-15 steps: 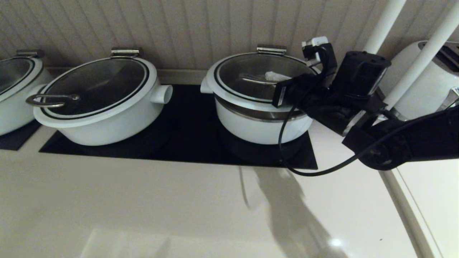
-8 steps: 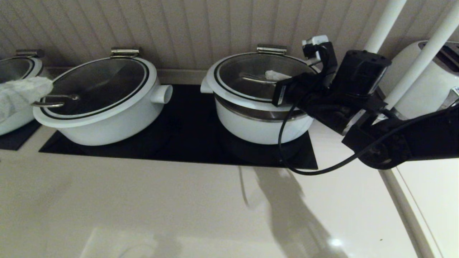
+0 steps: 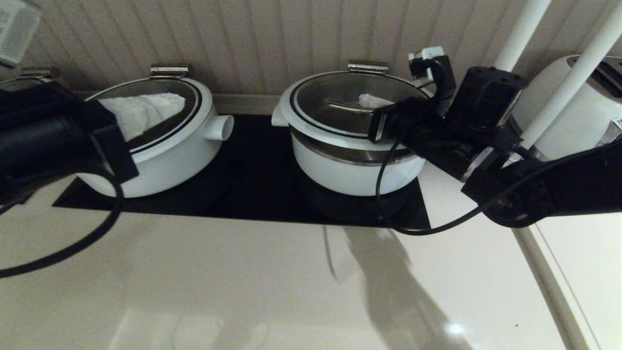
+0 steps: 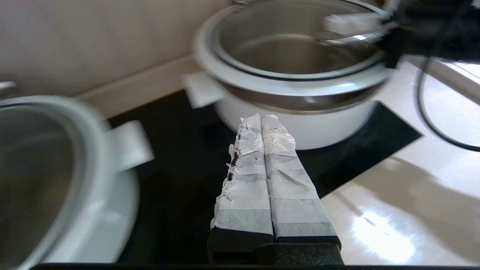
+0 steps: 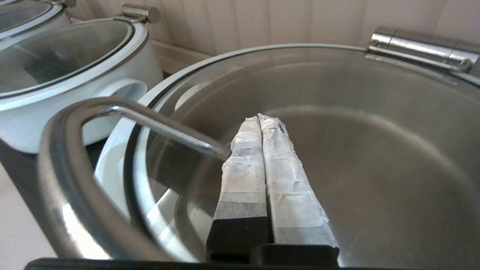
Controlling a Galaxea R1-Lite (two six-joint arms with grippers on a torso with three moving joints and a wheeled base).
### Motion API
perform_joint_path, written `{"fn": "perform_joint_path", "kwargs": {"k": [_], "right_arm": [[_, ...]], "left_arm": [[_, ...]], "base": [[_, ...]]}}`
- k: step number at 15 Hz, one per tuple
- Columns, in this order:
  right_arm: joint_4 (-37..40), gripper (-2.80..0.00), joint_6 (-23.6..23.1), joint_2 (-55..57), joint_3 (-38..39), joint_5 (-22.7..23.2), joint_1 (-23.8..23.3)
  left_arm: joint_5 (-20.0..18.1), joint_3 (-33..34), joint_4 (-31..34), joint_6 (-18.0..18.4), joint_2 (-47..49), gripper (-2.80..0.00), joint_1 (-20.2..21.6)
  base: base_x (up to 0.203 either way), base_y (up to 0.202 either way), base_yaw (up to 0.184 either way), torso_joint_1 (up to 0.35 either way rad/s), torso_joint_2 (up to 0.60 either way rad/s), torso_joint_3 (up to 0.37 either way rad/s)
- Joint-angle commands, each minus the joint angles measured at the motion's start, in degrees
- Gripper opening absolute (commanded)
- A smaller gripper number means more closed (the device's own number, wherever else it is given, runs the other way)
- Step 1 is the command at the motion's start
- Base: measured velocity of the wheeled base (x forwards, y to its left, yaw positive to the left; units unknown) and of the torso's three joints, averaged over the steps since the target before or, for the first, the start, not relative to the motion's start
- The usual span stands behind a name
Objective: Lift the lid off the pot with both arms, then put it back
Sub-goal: Hold the pot lid with the left arm
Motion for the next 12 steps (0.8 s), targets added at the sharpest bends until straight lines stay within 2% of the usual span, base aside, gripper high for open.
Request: {"fn": "perform_joint_path", "kwargs": {"k": [1, 3, 5, 9, 12], "right_arm": [[-0.1, -2.80, 0.0, 0.5, -1.1, 0.1, -0.1], [0.0, -2.80, 0.0, 0.8, -1.6, 0.0, -0.2], [-0.1, -2.80, 0.1, 1.1, -1.7, 0.1, -0.3], [0.0, -2.80, 0.0, 1.2, -2.4, 0.1, -0.7], [0.0, -2.80, 0.0, 1.6, -2.8, 0.1, -1.2]], "left_arm": [[1.9, 0.0, -3.2, 0.1, 6.8, -2.80, -5.2], [4.2, 0.9, -5.4, 0.0, 10.1, -2.80, -8.6], [4.7, 3.4, -7.6, 0.1, 11.9, -2.80, -10.6], [4.8, 9.0, -12.9, 0.2, 13.6, -2.80, -11.8], [6.6, 9.3, -16.2, 0.2, 16.5, -2.80, -11.9]], "base": [[0.000, 0.000, 0.000, 0.000, 0.00, 0.000], [0.000, 0.000, 0.000, 0.000, 0.00, 0.000], [0.000, 0.000, 0.000, 0.000, 0.00, 0.000], [0.000, 0.000, 0.000, 0.000, 0.00, 0.000], [0.000, 0.000, 0.000, 0.000, 0.00, 0.000]]}}
